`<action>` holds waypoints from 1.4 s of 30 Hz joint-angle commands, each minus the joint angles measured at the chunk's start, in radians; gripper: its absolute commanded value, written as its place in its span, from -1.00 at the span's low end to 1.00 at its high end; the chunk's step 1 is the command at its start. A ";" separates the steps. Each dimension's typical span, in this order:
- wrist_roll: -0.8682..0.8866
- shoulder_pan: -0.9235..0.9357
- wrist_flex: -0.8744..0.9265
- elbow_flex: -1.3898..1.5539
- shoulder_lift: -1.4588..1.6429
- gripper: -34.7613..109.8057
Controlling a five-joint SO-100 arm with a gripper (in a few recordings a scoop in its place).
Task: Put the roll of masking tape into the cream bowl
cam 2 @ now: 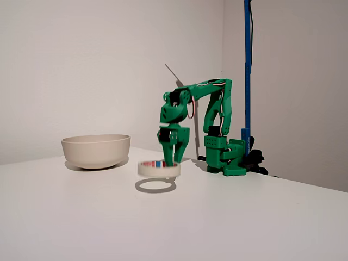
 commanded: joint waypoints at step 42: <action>-0.021 0.960 0.233 -0.948 -0.043 -0.63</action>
